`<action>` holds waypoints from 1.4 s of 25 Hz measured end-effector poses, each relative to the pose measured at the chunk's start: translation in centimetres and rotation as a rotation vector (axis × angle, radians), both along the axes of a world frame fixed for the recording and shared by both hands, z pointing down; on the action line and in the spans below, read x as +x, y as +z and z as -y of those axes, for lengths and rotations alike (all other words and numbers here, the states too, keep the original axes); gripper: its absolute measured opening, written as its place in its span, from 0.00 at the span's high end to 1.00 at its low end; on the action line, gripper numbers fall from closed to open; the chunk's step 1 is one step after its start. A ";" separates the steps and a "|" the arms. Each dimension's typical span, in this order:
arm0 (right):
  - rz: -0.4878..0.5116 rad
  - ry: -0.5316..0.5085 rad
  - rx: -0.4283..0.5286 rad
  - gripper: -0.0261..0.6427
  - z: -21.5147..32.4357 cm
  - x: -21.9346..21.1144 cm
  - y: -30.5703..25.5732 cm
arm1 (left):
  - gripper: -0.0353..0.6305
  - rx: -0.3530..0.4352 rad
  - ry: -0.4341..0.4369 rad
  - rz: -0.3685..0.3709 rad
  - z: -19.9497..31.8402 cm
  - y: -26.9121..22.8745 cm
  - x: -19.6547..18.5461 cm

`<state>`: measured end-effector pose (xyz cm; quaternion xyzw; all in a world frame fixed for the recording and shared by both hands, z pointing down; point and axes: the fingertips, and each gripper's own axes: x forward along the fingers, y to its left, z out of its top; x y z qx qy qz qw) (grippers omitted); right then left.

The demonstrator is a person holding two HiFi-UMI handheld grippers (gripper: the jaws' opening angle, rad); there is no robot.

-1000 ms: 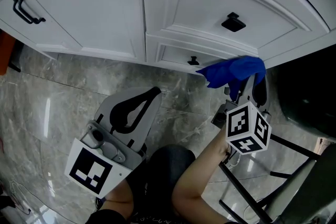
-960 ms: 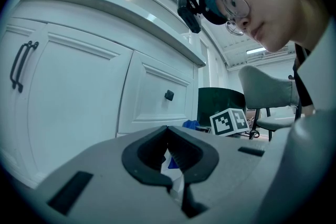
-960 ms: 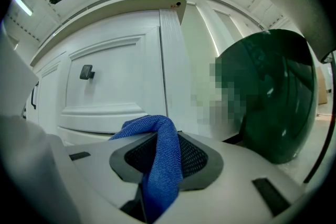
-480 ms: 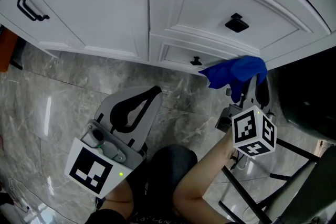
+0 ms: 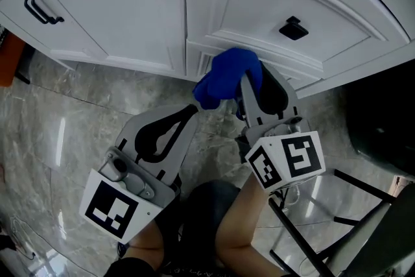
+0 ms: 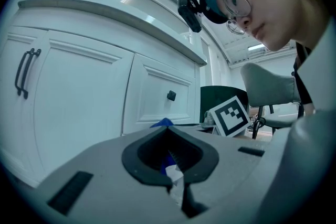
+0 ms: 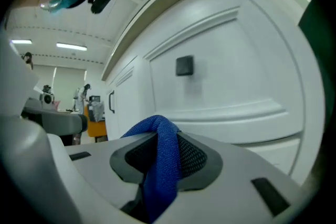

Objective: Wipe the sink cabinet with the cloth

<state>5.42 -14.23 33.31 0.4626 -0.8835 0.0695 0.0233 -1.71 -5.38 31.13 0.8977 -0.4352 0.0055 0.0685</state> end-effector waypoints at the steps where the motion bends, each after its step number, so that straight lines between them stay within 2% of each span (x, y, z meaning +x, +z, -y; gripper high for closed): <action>1: -0.023 -0.031 -0.009 0.78 0.0 -1.6 0.5 | 0.94 0.001 -0.003 0.002 0.1 0.0 -0.1; 6: -0.100 -0.135 -0.080 0.78 0.1 -7.3 3.4 | 0.94 0.009 0.000 -0.006 0.2 -0.2 0.0; 11: -0.182 -0.146 -0.180 0.78 0.9 -8.4 7.2 | 0.94 0.000 -0.016 -0.016 0.6 0.0 -0.4; 14: -0.219 -0.115 -0.155 0.78 1.7 -7.6 8.0 | 0.94 0.002 -0.003 -0.025 0.7 0.0 -0.4; 19: -0.183 -0.127 -0.093 0.78 2.3 -6.8 8.4 | 0.94 -0.016 -0.018 -0.012 1.1 0.5 -1.0; 24: -0.246 -0.082 -0.112 0.78 2.3 -7.3 8.5 | 0.94 0.010 -0.037 -0.039 1.5 -0.1 -1.8; 35: -0.245 -0.064 -0.092 0.78 2.3 -7.2 8.4 | 0.94 0.012 -0.017 -0.083 1.5 -0.1 -1.7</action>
